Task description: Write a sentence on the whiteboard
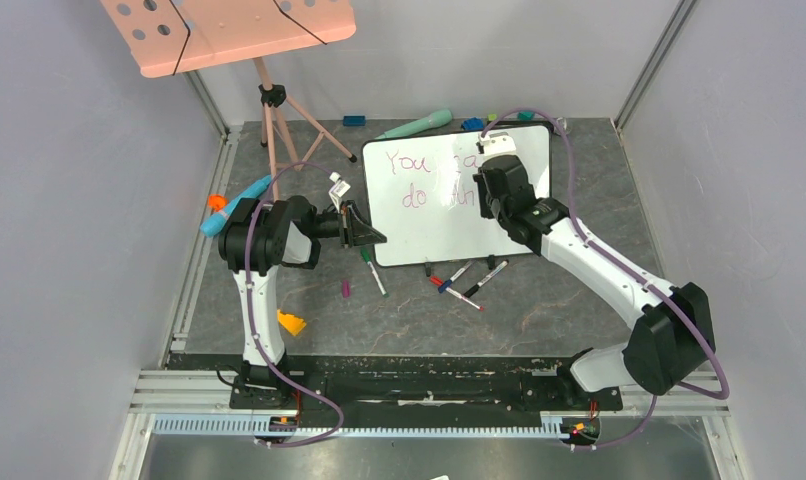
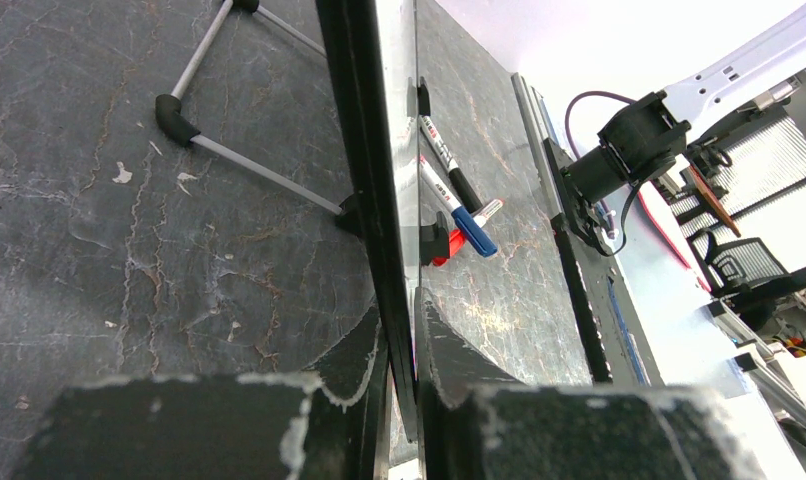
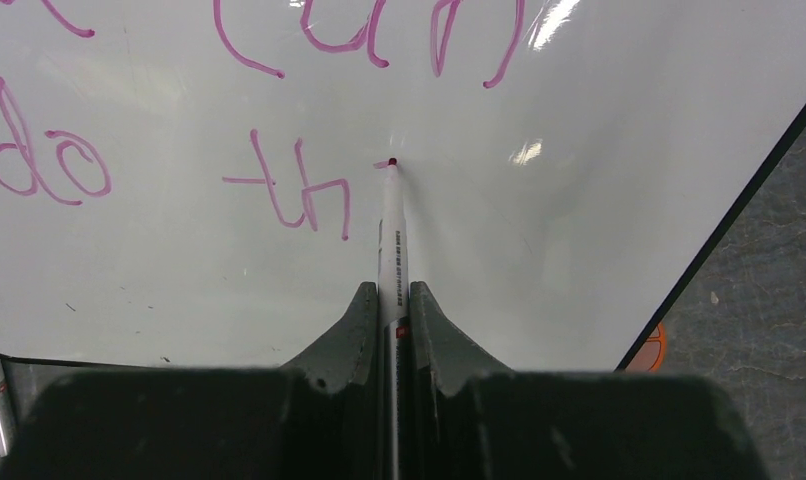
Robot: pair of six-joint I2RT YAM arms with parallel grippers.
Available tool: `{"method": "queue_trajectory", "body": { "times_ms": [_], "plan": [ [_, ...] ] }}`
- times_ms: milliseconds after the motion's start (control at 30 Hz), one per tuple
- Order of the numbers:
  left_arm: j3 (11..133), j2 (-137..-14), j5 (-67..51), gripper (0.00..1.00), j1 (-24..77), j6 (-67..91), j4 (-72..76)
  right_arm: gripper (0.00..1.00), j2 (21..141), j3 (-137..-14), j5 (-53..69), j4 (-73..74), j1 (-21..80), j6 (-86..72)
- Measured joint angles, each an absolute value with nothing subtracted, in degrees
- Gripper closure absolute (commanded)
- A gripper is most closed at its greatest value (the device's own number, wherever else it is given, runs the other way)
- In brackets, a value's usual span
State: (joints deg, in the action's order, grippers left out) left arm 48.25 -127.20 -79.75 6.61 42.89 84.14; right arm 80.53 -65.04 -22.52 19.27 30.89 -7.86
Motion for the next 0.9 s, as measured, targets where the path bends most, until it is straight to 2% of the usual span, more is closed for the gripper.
{"method": "queue_trajectory", "body": {
  "times_ms": [900],
  "plan": [
    [48.31,-127.26,-79.81,0.98,6.61,42.89,84.14,1.00,75.57,-61.82,-18.87,18.98,30.74,-8.08]
  ]
}}
